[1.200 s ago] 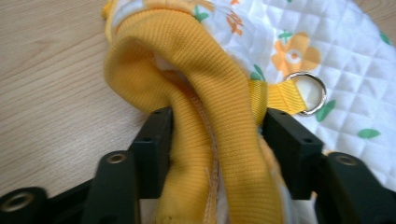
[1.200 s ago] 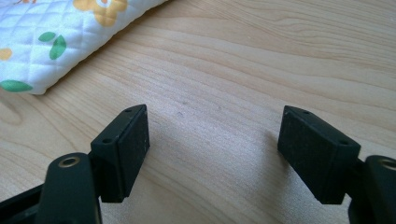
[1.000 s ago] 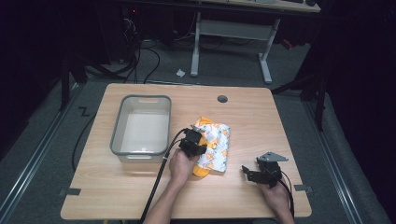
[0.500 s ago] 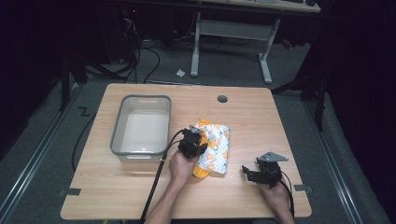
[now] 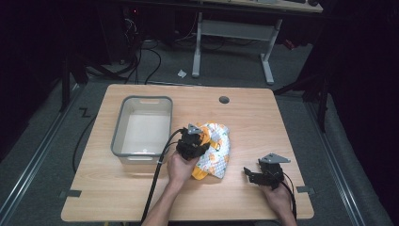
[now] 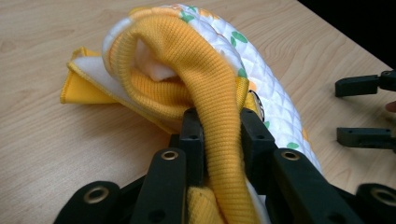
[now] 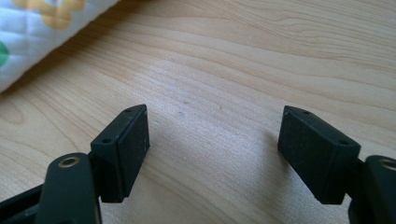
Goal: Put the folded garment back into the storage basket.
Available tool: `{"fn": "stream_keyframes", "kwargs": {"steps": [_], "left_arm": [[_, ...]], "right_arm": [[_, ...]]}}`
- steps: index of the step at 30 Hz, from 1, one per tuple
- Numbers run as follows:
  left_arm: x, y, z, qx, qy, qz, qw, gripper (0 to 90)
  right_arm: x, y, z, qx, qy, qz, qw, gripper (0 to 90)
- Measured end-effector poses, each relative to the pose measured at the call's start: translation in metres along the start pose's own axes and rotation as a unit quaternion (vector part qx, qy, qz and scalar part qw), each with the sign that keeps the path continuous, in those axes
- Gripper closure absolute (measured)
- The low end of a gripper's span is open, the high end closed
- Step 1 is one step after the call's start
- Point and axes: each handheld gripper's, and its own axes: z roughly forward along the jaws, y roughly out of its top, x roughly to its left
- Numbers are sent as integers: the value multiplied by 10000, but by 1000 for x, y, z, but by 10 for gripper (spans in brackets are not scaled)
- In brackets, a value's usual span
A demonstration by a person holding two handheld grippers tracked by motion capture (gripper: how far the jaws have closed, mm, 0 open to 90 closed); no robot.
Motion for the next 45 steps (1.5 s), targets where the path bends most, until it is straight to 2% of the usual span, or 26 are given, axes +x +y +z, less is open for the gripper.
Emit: {"fn": "stream_keyframes", "kwargs": {"steps": [4,16,26,28,34,45], "left_arm": [[0,3,-10,-101,-118,-2,9999,744],[6,5,-31,-345,-243,-129,9990,743],[12,7,-44,-416,-283,-179,9986,743],[13,9,-48,-414,-245,-132,9988,744],[18,13,-63,-596,-309,-182,9976,743],[30,18,-89,-837,-234,-251,9959,744]], "right_arm": [[0,0,0,-4,-1,-1,10000,250],[0,0,0,-5,1,2,10000,250],[0,0,0,-5,2,5,10000,250],[0,0,0,-5,2,4,10000,251],[0,0,0,-5,3,3,10000,250],[0,0,0,-4,9,-4,10000,250]]}}
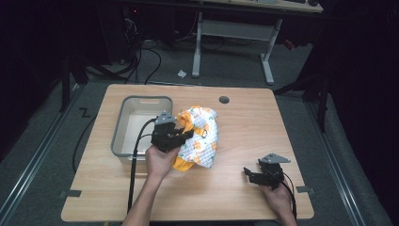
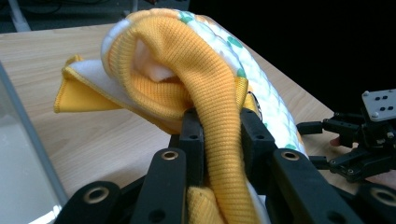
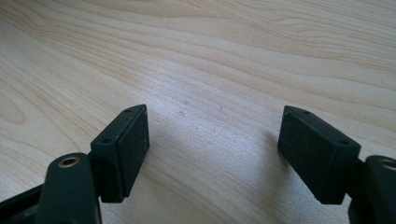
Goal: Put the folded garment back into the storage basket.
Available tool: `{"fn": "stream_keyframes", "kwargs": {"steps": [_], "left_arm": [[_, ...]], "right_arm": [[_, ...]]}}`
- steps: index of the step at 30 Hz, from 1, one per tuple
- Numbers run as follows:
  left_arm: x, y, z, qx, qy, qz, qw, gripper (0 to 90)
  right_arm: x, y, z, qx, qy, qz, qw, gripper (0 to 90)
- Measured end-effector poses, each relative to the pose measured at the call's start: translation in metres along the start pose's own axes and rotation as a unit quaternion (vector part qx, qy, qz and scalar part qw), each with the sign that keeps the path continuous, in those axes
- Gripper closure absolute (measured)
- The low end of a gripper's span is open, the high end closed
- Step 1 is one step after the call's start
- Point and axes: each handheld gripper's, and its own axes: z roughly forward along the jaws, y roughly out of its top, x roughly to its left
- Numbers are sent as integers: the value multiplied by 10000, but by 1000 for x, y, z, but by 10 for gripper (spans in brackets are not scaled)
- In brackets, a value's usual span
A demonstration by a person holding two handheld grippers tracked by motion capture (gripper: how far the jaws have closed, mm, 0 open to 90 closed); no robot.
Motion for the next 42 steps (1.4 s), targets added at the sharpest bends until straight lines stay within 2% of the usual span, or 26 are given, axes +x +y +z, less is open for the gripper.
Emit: {"fn": "stream_keyframes", "kwargs": {"steps": [20,42], "left_arm": [[17,9,-34,-179,242,-62,9995,744],[37,15,-57,-222,596,-120,9979,743]], "right_arm": [[0,0,0,0,0,3,10000,250],[0,0,0,-1,0,5,10000,250]]}}
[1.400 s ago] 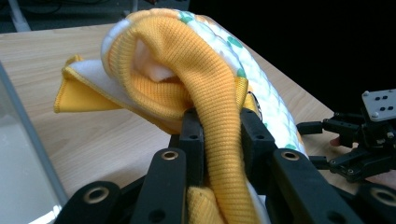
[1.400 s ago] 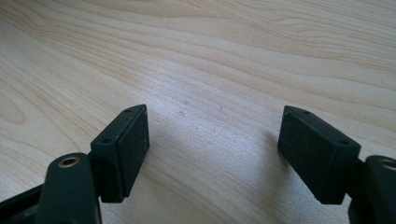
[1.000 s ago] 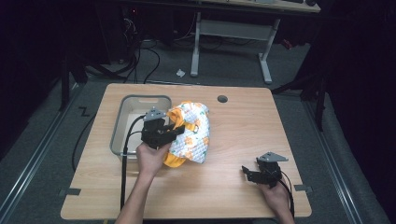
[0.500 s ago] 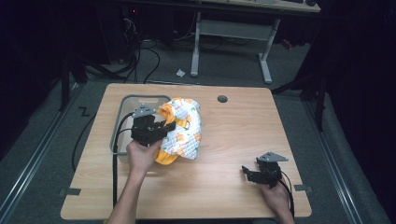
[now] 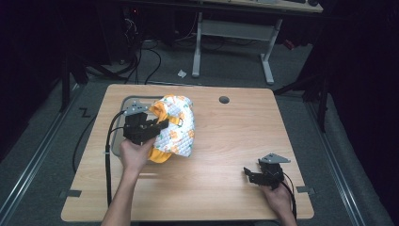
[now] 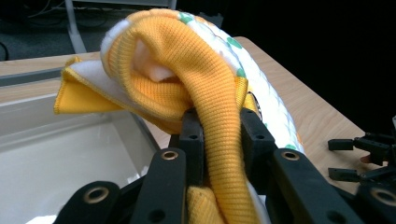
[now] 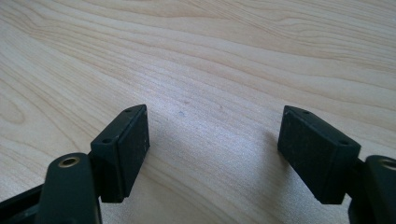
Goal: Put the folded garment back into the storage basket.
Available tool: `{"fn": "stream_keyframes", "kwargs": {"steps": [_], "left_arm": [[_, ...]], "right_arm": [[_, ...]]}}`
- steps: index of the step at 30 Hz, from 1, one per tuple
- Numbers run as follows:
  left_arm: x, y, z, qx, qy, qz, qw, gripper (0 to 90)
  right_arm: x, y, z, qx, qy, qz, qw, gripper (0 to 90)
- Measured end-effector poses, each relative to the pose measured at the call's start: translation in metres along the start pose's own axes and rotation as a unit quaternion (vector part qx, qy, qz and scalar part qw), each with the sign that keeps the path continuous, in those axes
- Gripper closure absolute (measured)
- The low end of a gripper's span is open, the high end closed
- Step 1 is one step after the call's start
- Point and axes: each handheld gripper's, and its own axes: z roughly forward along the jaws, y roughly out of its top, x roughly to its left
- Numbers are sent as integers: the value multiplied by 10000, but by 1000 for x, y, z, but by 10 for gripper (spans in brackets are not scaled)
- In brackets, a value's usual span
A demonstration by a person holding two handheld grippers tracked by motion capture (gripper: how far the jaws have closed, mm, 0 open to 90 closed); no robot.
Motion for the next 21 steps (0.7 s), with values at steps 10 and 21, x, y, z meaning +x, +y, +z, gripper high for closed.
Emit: {"fn": "stream_keyframes", "kwargs": {"steps": [10,21], "left_arm": [[14,1,-9,-60,161,-103,9998,743],[35,1,-16,-34,293,-238,9993,743]], "right_arm": [[0,0,0,0,-3,1,10000,250],[0,0,0,0,-7,4,10000,250]]}}
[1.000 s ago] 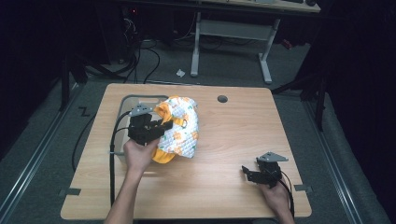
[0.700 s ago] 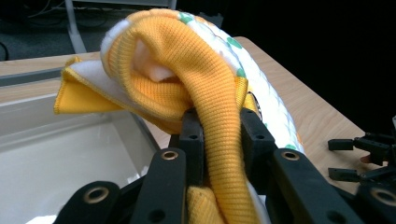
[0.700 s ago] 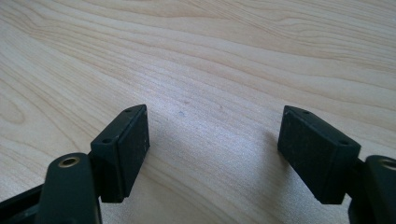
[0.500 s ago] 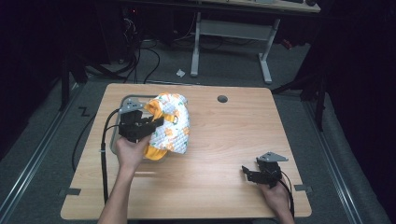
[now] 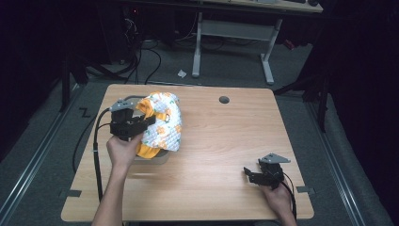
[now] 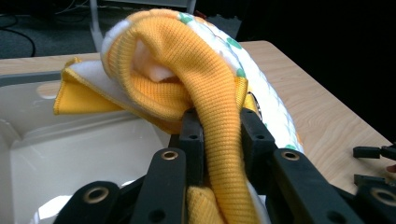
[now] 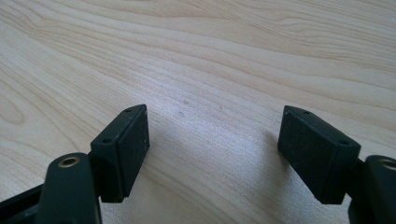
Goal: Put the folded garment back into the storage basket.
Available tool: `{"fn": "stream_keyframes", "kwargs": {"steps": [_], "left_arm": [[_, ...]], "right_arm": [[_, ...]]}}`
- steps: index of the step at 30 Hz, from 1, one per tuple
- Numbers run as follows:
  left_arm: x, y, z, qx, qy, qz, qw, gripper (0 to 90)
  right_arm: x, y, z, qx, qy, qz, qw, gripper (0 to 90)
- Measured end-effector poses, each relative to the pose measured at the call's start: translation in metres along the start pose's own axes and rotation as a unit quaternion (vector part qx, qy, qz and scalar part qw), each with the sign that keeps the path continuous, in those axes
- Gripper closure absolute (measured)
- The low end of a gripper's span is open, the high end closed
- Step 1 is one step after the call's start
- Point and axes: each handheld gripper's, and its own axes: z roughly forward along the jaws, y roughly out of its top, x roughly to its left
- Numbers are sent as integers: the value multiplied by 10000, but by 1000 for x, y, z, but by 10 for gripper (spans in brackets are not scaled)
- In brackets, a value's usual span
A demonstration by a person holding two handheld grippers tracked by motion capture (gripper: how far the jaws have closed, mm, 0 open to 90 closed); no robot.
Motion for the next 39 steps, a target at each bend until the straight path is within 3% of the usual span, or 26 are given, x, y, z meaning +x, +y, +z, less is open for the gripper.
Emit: {"fn": "stream_keyframes", "kwargs": {"steps": [20,39], "left_arm": [[25,-3,-2,64,261,-138,9995,740],[40,-7,17,471,615,-28,9970,738]], "right_arm": [[0,0,0,0,-3,2,10000,250],[0,0,0,0,-4,4,10000,250]]}}
